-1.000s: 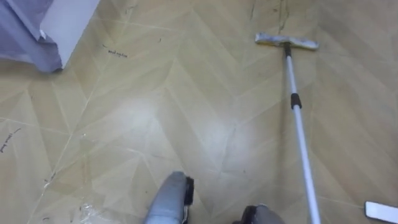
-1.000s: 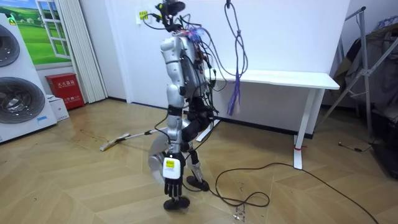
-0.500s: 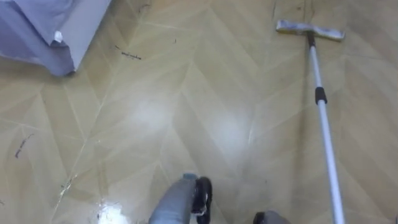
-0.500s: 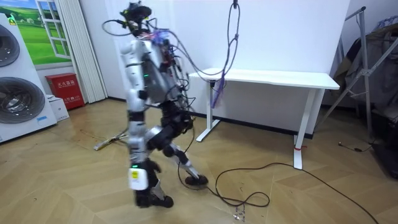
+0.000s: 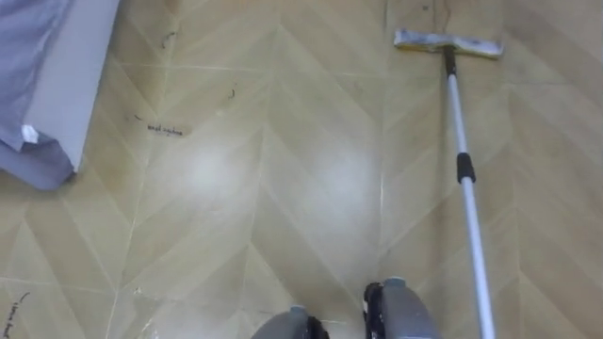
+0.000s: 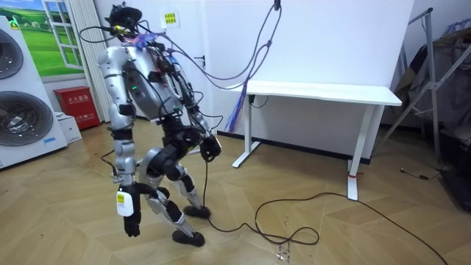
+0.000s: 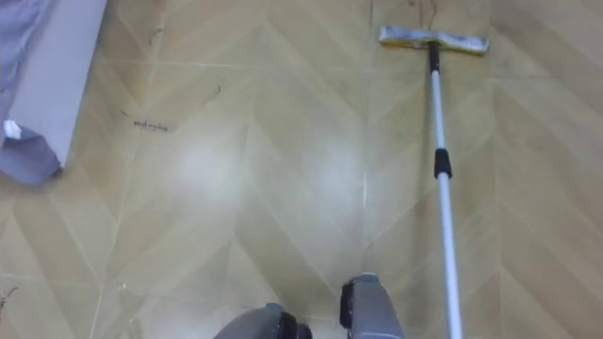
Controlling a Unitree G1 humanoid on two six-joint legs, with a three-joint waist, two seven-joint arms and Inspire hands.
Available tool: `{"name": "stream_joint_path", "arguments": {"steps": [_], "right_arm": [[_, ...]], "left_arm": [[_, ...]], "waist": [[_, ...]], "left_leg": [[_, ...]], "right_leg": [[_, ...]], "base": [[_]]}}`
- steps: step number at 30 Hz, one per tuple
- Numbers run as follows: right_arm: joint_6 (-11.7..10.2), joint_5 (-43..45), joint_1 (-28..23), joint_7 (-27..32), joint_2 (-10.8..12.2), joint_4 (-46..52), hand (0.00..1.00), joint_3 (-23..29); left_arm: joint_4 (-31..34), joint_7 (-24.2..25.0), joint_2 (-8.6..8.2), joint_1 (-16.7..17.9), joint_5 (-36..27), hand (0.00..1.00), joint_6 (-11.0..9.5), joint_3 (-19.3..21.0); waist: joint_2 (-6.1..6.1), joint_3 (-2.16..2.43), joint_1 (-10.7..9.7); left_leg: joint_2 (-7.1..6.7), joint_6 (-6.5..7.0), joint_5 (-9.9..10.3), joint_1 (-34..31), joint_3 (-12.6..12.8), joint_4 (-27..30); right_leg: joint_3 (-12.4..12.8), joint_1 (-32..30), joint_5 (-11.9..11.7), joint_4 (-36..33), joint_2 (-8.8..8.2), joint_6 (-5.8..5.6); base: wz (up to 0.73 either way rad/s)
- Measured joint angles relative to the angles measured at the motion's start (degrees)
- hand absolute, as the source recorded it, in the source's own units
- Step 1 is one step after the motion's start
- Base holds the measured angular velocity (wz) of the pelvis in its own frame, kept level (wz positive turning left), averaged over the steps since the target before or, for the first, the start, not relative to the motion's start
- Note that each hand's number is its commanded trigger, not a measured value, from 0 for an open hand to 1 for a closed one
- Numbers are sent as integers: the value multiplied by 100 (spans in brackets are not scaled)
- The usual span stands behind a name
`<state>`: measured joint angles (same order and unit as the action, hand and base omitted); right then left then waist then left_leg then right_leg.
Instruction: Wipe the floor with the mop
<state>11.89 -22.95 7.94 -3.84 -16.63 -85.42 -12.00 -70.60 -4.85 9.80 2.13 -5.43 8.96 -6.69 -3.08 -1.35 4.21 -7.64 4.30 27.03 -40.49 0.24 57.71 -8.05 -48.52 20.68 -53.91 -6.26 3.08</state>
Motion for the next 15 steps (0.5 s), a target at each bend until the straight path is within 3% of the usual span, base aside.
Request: {"name": "stream_joint_path", "arguments": {"steps": [1,2,3,4,6,8,9,10,11,12,13,14,15], "right_arm": [[30,1,147,-17,-67,-8,100,46],[129,19,516,-68,-224,-94,100,43],[175,-12,868,-103,-405,-95,100,23],[165,-55,1016,-113,-482,-87,100,15],[106,-216,1445,-271,-786,91,100,2],[33,-452,1687,-404,-934,131,100,-60],[-7,-632,1702,-511,-969,133,100,-60],[7,-688,1689,-541,-959,133,100,-64],[20,-791,1565,-573,-915,173,100,-65],[16,-940,1272,-599,-891,252,100,-66],[8,-1034,1101,-622,-884,267,100,-65],[-29,-1179,717,-633,-844,260,100,-64],[-47,-1251,347,-659,-831,201,100,-71]], "left_arm": [[66,-2,33,-18,-69,0,-4,3],[166,-11,137,-33,-248,0,-28,-27],[205,-30,266,-45,-422,0,-29,-63],[215,-58,334,-53,-451,0,-31,-96],[234,-131,549,-27,-519,0,-54,-140],[354,-110,612,43,-501,0,11,-145],[418,-56,609,116,-462,0,60,-139],[432,-3,605,181,-420,0,63,-141],[488,110,603,280,-350,0,63,-141],[502,212,595,306,-239,0,65,-133],[496,255,586,321,-170,0,69,-124],[465,324,568,273,-91,0,80,-119],[381,322,459,167,-24,0,82,-108]], "waist": [[47,-1,44],[147,-20,120],[222,-17,211],[292,-18,271],[594,-52,460],[694,-97,649],[706,-104,727],[702,-105,735],[653,-95,712],[562,-84,706],[485,-81,703],[406,-63,614],[297,-41,493]], "left_leg": [[1,-121,-67,-44,10,126],[28,-415,-273,-208,76,569],[133,-610,-664,-485,157,1194],[160,-623,-956,-644,195,1503],[200,-695,-2490,-1354,287,2474],[389,-516,-2276,-1865,274,2799],[563,-465,-1939,-2062,252,2484],[639,-459,-1806,-2090,260,2129],[716,-464,-1614,-2019,240,1175],[755,-487,-1625,-1813,220,32],[807,-477,-1634,-1707,206,-469],[754,-88,-1443,-1636,352,-517],[573,54,-1254,-1556,409,-453]], "right_leg": [[-50,25,78,-6,-34,11],[-60,45,233,-95,-63,29],[-78,79,418,-235,-48,93],[-64,87,482,-312,-42,121],[23,179,723,-526,-60,156],[15,278,894,-610,-30,162],[-4,419,1023,-625,-34,132],[-1,519,1094,-623,-36,96],[0,726,1244,-591,-51,-3],[-2,962,1405,-549,-70,-95],[-7,1084,1500,-539,-76,-143],[-4,1298,1696,-533,-191,-300],[143,1418,1769,-540,-274,-408]], "base": [[8],[4],[0],[0],[0],[2],[12],[25],[31],[31],[45],[67],[72]]}}
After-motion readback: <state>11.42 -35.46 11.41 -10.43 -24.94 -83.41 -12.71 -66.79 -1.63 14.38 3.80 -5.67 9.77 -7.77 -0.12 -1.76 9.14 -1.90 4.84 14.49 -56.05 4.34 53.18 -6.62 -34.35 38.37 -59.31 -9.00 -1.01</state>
